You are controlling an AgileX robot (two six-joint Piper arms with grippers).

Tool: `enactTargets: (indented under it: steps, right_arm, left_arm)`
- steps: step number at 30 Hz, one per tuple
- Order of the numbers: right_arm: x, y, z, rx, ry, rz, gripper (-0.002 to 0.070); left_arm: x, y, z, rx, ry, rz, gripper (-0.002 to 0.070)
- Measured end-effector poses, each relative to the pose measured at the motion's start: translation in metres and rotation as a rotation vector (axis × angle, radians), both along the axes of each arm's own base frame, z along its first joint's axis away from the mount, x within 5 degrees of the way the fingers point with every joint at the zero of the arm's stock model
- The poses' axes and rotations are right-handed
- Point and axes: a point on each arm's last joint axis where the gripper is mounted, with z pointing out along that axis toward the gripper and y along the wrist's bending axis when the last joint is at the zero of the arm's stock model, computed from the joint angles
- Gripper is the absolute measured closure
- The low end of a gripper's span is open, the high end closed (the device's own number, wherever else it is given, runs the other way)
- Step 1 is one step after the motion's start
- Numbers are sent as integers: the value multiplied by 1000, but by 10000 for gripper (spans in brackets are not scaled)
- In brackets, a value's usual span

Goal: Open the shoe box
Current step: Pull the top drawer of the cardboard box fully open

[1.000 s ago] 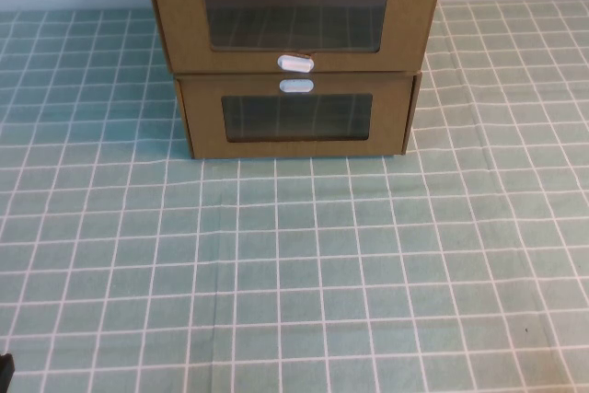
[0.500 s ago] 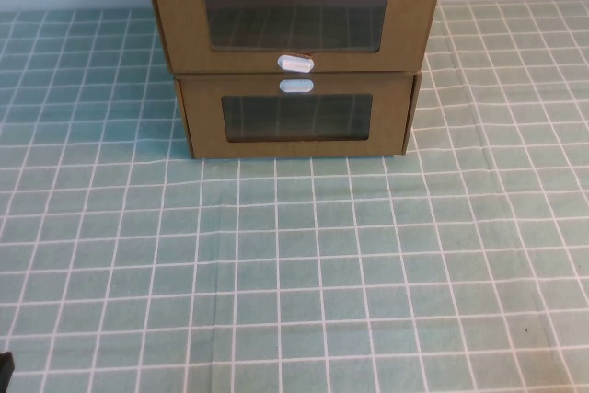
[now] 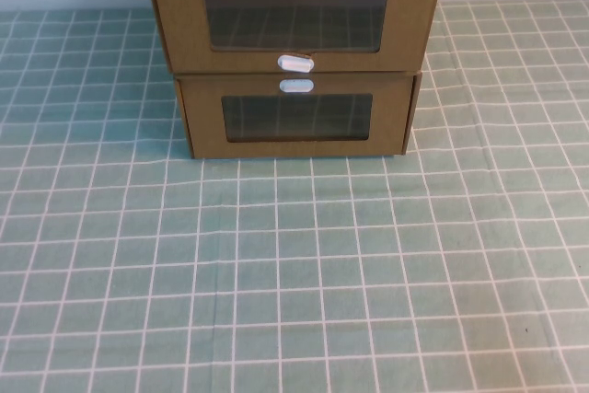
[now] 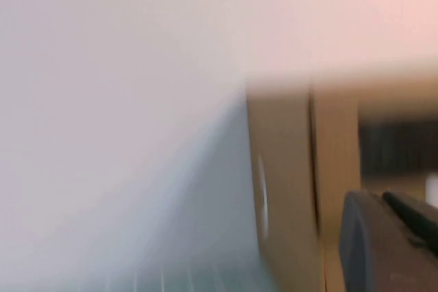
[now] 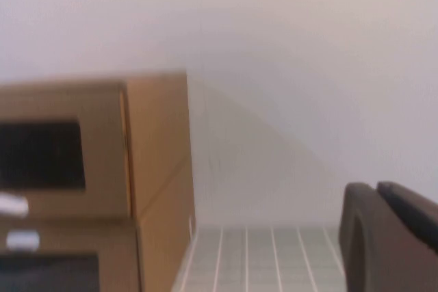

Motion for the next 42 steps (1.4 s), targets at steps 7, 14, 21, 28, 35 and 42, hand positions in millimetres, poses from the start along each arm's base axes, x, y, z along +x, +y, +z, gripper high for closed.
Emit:
enactTargets:
  steps: [7,14,21,28,35,42]
  right_arm:
    - [-11,-2,25,37,-298,-7,690]
    - [-12,-2,28,41,-330,-8,690]
    - [-19,-3,37,62,-458,-8,689]
    - [-36,-6,57,149,-684,28,690]
    - [-67,-9,125,219,-824,74,690]
    - [-98,-13,214,229,-820,86,689]
  left_arm:
    - [-25,2,44,-103,-549,-35,680]
    - [-38,4,54,-137,-732,-47,680]
    - [-39,4,55,-144,-744,-46,680]
    - [-49,8,66,-241,-847,-85,680]
    - [-81,14,133,-314,-972,-141,680]
    - [-96,18,202,-290,-714,-106,680]
